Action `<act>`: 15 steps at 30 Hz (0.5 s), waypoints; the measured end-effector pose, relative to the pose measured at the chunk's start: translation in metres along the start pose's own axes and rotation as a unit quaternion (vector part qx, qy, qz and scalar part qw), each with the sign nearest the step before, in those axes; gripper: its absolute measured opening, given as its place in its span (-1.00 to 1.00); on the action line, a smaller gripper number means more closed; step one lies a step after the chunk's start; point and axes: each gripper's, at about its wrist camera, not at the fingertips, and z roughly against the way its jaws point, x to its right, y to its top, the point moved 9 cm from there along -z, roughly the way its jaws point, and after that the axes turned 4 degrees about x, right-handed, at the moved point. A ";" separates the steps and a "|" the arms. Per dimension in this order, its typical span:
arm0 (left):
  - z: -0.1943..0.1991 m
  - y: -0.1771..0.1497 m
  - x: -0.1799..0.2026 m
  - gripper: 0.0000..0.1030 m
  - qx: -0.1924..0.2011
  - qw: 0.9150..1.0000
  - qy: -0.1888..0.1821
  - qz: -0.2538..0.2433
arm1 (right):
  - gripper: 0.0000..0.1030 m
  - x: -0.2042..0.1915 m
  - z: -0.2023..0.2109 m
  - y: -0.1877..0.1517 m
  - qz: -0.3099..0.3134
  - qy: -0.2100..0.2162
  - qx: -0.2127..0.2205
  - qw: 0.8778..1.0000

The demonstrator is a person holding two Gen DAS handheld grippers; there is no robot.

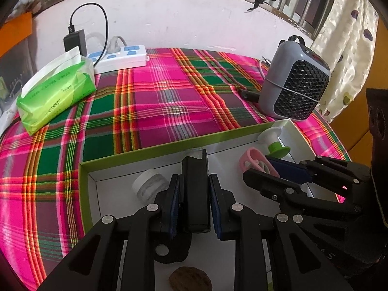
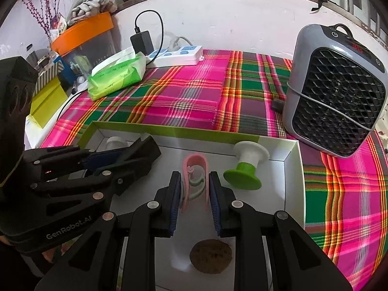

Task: Organize objects
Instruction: 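Lower and open the left tool to release the block while the right tool releases the clip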

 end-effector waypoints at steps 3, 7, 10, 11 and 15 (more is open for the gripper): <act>0.000 0.000 0.000 -0.59 -0.002 1.000 0.004 -0.001 | -0.53 -0.001 -0.001 0.000 0.002 0.000 -0.003 1.000; -0.001 -0.001 0.000 -0.59 -0.004 1.000 0.004 -0.002 | -0.53 0.000 -0.003 -0.002 0.002 -0.001 -0.006 1.000; -0.002 -0.002 -0.001 -0.59 -0.010 1.000 0.008 -0.004 | -0.53 0.002 -0.004 -0.002 0.000 -0.003 -0.008 1.000; -0.002 -0.002 -0.001 -0.59 -0.009 1.000 0.009 -0.006 | -0.53 0.002 -0.005 -0.002 0.000 -0.003 -0.008 1.000; -0.002 -0.002 -0.001 -0.59 -0.009 1.000 0.009 -0.005 | -0.53 0.002 -0.006 -0.003 0.001 -0.003 -0.010 1.000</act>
